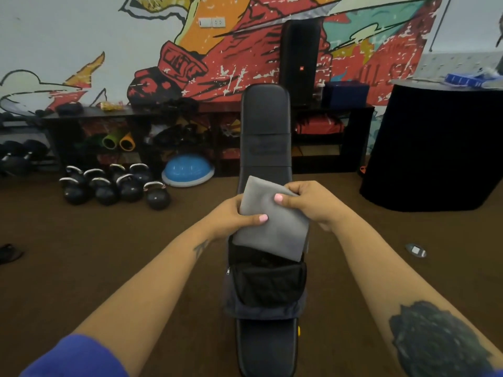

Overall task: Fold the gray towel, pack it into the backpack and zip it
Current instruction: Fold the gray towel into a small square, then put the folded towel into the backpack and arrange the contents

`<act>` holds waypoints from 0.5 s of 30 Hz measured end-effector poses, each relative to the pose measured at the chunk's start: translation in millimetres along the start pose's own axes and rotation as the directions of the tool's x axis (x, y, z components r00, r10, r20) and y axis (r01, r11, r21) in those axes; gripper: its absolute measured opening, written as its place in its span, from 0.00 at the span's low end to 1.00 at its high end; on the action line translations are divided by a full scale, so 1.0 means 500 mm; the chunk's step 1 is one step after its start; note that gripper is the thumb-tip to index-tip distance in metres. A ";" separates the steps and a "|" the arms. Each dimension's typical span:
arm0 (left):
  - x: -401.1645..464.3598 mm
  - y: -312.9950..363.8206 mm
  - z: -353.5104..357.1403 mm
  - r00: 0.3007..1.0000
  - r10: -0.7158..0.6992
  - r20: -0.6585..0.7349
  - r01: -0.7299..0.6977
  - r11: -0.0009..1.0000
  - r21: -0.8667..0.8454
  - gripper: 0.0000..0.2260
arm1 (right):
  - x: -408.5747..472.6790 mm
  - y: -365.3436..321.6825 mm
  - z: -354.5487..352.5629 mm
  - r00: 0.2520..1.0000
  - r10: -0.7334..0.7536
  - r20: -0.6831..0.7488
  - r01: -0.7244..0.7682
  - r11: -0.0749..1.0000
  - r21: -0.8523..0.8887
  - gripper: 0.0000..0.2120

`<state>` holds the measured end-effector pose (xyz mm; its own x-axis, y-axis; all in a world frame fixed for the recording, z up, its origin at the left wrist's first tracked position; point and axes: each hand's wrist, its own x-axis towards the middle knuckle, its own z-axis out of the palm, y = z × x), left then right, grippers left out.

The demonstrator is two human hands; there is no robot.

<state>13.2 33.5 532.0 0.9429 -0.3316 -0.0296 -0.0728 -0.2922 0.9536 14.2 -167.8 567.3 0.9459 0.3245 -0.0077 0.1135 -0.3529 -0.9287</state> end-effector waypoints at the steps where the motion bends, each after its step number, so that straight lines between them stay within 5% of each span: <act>1: 0.007 -0.005 0.003 1.000 -0.014 -0.016 0.014 1.000 -0.015 0.19 | 0.009 0.008 -0.003 1.000 0.006 -0.018 -0.005 0.997 0.082 0.10; 3: 0.029 -0.015 0.008 0.994 -0.009 -0.108 -0.003 0.995 -0.105 0.19 | 0.023 0.020 -0.007 0.997 0.065 -0.052 -0.041 0.926 0.375 0.14; 5: 0.056 -0.020 0.017 0.976 -0.001 -0.218 -0.044 0.978 -0.203 0.20 | 0.036 0.034 -0.011 0.989 0.145 -0.017 -0.096 0.735 0.671 0.24; 9: 0.100 -0.021 0.034 0.939 -0.031 -0.344 -0.068 0.960 -0.270 0.14 | 0.058 0.066 -0.016 0.982 0.171 0.084 -0.165 0.539 0.826 0.29; 13: 0.138 -0.039 0.046 0.898 -0.043 -0.439 -0.042 0.983 -0.181 0.17 | 0.085 0.078 -0.022 0.963 0.253 0.093 -0.246 0.685 0.686 0.10; 15: 0.159 -0.048 0.052 0.897 -0.059 -0.439 -0.001 0.991 -0.135 0.20 | 0.103 0.083 -0.030 0.948 0.319 0.016 -0.272 0.779 0.565 0.10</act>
<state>81.5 -9.3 498.7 0.9923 0.1134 0.0491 -0.0296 -0.1678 0.9854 72.0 -179.0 533.7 0.9278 0.2086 -0.3094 -0.3403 0.1328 -0.9309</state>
